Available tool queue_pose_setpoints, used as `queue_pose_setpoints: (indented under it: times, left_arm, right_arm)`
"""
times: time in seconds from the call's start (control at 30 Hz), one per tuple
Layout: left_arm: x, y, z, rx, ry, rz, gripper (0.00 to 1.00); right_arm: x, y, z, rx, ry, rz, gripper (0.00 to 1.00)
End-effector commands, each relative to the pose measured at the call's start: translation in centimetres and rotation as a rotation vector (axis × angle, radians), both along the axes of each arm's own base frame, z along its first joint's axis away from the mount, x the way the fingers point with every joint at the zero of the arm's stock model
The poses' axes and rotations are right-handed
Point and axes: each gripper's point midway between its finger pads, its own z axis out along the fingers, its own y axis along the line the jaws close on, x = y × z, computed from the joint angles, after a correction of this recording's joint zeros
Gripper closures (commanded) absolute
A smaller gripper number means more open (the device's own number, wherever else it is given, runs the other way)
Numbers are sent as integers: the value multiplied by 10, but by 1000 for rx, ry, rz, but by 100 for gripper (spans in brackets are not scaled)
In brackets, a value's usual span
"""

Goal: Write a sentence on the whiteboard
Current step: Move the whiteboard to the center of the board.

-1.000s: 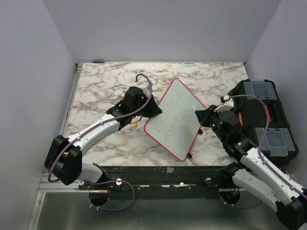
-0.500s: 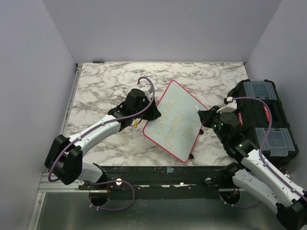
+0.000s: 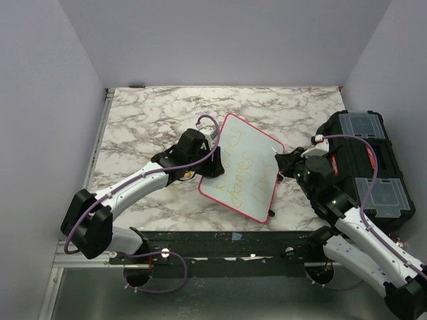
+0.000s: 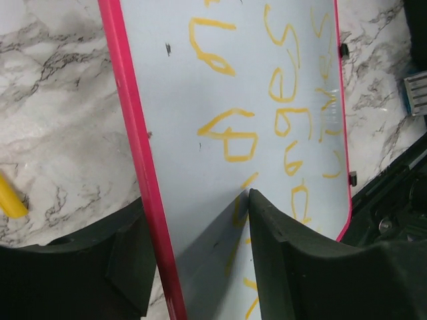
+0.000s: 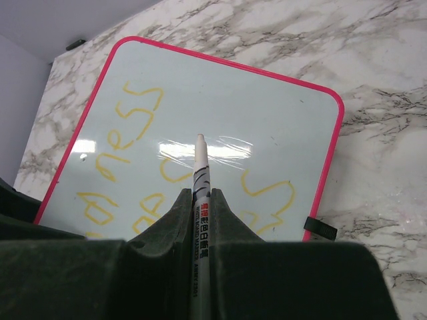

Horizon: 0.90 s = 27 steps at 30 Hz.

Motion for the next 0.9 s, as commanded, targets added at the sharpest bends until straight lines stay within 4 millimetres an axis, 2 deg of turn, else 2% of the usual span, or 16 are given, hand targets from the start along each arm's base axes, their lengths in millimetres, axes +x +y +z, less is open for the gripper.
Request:
queue_pose_setpoints:
  times: [0.0, 0.2, 0.43, 0.57, 0.7, 0.87]
  left_arm:
    - [-19, 24, -10, 127, 51, -3, 44]
    - [-13, 27, 12, 129, 1, 9, 36]
    - [-11, 24, 41, 91, -36, 12, 34]
    - [-10, 31, 58, 88, -64, 40, 31]
    - [-8, 56, 75, 119, -106, 151, 30]
    - [-12, 100, 75, 148, -123, 297, 28]
  right_arm:
    - [0, -1, -5, -7, 9, -10, 99]
    - [0, 1, -5, -7, 10, -3, 100]
    - [1, 2, -7, -9, 16, 4, 99]
    - [1, 2, -6, -10, 12, 3, 99]
    - [0, 2, -6, -13, 13, 8, 99]
    - [1, 3, -8, -21, 19, 11, 99]
